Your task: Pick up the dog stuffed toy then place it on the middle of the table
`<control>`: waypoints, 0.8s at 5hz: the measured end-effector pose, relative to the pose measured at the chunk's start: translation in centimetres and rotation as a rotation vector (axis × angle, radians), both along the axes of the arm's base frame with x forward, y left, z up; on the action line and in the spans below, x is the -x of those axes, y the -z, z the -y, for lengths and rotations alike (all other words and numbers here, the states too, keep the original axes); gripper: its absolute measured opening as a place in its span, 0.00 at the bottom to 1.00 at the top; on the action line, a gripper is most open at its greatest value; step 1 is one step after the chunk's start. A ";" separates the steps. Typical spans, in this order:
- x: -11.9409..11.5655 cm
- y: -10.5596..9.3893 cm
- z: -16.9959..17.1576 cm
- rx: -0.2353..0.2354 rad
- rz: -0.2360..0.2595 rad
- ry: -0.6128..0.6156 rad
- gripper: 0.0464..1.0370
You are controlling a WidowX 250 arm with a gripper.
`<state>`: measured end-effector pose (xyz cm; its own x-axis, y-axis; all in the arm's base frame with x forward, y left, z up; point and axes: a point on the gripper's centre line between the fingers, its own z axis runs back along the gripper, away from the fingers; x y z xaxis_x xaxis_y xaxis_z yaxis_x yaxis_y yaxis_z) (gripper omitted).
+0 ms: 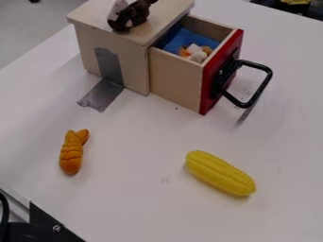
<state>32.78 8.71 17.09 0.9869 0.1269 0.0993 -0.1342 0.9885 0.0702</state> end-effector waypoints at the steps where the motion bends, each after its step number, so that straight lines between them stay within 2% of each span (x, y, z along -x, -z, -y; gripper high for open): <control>1: 0.0 1.1 0.0 0.010 -0.035 0.000 0.96; 2: -2.0 2.3 2.1 0.000 -0.059 0.032 0.96; 3: -4.6 3.0 5.0 -0.002 -0.067 0.098 0.96; 4: -6.3 3.6 6.1 -0.013 -0.065 0.112 0.96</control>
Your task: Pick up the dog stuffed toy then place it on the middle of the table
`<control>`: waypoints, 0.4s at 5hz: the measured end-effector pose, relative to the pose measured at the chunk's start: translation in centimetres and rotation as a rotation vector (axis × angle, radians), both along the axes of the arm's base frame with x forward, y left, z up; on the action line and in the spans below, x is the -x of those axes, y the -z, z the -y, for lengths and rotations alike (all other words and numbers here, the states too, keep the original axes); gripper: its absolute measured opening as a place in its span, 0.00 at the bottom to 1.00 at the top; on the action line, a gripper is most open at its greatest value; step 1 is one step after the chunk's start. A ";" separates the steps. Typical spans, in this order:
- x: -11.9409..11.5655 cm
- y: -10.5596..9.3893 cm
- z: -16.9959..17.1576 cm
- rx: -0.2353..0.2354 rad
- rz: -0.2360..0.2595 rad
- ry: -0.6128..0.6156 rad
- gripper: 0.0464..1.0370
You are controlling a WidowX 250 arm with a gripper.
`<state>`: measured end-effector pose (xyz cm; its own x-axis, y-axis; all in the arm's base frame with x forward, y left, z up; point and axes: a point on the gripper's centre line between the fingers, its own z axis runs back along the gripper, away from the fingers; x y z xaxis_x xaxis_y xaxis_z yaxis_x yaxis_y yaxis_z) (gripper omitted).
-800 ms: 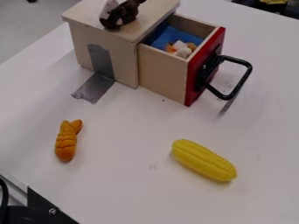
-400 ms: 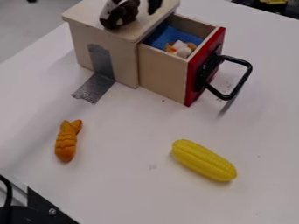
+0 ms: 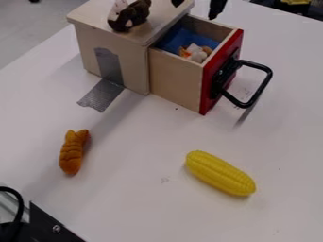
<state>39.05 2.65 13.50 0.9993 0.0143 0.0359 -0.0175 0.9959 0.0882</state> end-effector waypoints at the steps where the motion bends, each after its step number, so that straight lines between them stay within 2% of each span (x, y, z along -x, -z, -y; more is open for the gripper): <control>1: 0.0 0.7 0.5 -0.019 -0.003 0.009 0.96; 2: 1.7 3.4 -0.3 -0.014 -0.071 -0.013 0.96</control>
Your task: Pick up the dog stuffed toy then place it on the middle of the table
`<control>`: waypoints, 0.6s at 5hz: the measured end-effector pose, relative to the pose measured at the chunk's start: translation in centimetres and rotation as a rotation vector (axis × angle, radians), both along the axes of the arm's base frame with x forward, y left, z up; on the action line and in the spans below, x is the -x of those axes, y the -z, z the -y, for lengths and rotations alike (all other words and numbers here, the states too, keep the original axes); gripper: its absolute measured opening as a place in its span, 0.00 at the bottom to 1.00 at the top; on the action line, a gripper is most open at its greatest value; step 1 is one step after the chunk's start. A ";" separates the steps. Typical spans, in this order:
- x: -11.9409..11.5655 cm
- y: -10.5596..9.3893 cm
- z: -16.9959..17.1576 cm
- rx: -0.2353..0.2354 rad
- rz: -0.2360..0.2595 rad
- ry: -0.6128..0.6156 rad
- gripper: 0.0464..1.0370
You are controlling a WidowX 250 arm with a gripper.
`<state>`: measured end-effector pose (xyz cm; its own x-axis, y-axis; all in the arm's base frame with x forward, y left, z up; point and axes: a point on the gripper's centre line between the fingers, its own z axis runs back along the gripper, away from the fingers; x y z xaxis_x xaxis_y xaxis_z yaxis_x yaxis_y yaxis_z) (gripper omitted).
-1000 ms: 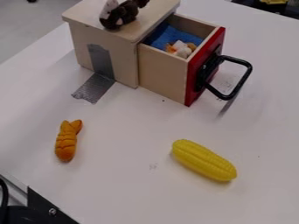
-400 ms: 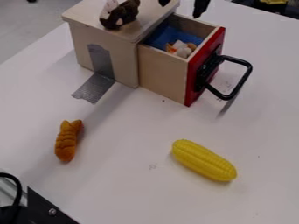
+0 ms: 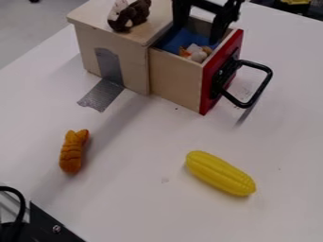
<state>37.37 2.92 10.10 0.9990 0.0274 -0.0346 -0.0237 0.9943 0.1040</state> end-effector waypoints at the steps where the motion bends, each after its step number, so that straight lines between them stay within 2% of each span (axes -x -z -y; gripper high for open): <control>1: 1.0 1.6 -1.2 0.012 -0.023 -0.031 0.96; 2: 1.6 3.0 -1.3 0.040 -0.023 -0.039 0.96; 3: 1.6 3.4 -1.4 0.038 -0.010 -0.043 0.96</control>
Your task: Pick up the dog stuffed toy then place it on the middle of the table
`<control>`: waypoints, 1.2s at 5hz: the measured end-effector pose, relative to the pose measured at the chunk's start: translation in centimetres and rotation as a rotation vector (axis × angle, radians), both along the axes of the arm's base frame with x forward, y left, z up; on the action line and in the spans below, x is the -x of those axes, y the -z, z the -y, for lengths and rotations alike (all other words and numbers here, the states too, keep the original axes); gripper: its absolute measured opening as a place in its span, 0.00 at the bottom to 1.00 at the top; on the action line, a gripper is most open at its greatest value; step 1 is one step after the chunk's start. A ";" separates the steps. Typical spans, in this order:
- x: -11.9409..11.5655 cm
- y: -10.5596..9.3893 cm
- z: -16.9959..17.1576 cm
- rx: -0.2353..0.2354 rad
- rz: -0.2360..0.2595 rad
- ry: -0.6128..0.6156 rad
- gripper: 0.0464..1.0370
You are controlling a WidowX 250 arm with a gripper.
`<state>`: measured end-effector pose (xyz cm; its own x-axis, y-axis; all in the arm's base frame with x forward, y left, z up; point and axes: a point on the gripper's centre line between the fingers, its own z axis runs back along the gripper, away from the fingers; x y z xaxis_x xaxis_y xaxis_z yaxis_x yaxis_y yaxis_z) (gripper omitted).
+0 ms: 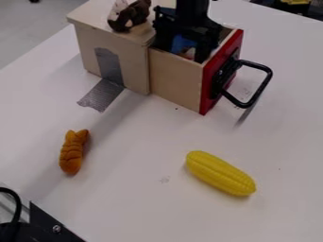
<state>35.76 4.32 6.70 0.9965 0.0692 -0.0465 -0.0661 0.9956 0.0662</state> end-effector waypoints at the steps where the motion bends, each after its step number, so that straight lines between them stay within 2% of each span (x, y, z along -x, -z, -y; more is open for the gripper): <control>1: 0.0 0.1 0.1 0.006 0.015 -0.006 0.93; 2: 0.0 0.5 0.0 0.005 0.031 -0.029 0.68; 3: 0.2 0.7 -0.2 -0.011 0.036 -0.040 0.39; 4: 0.6 0.5 -0.4 -0.024 0.025 -0.040 0.15; 5: 0.7 0.1 -0.5 -0.031 0.015 -0.039 0.03; 6: 0.4 -2.3 -0.6 -0.036 0.053 -0.045 0.01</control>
<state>35.32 4.92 8.98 0.9934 0.1143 0.0099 -0.1147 0.9886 0.0971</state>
